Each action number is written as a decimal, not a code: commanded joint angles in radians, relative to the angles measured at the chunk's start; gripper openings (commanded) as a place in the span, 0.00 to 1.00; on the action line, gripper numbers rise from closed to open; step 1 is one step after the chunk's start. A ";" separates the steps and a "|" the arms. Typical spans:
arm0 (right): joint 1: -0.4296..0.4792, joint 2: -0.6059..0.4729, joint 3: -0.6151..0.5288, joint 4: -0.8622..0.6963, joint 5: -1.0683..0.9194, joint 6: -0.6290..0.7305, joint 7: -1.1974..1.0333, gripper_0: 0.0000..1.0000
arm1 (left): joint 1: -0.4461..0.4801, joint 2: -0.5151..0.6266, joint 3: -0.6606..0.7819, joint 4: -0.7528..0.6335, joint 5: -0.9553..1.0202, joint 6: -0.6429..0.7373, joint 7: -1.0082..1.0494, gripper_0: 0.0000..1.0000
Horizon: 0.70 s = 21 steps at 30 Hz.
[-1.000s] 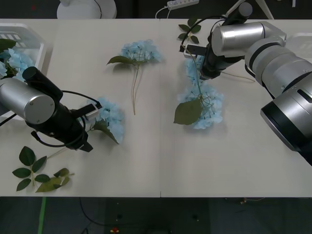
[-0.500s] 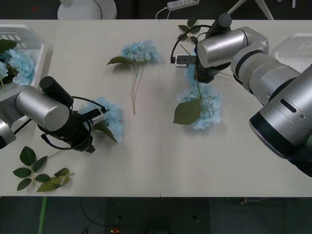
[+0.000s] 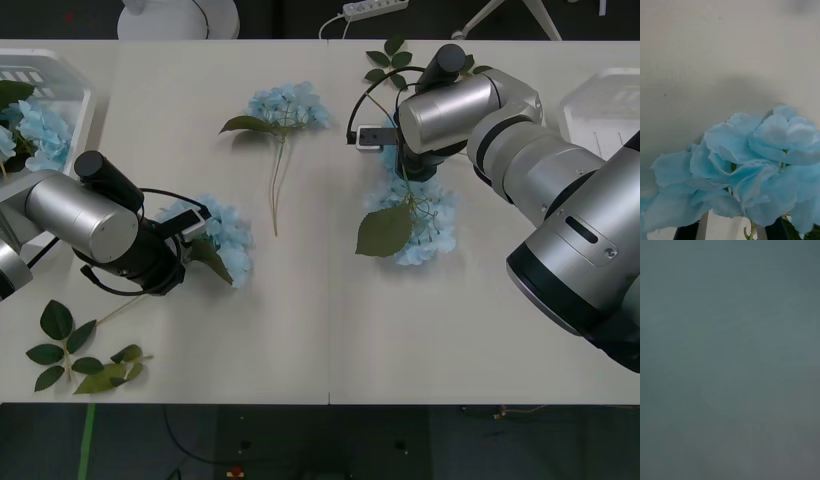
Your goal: Place the red flowers into the right box and the blue flowers into the left box. If a person shows an open palm, hand one flower to the person first, then continue sorting.
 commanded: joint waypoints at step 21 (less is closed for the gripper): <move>0.010 -0.059 -0.027 -0.007 -0.108 0.361 -0.004 0.00 | 0.035 0.002 0.193 -0.063 -0.110 0.142 -0.192 0.00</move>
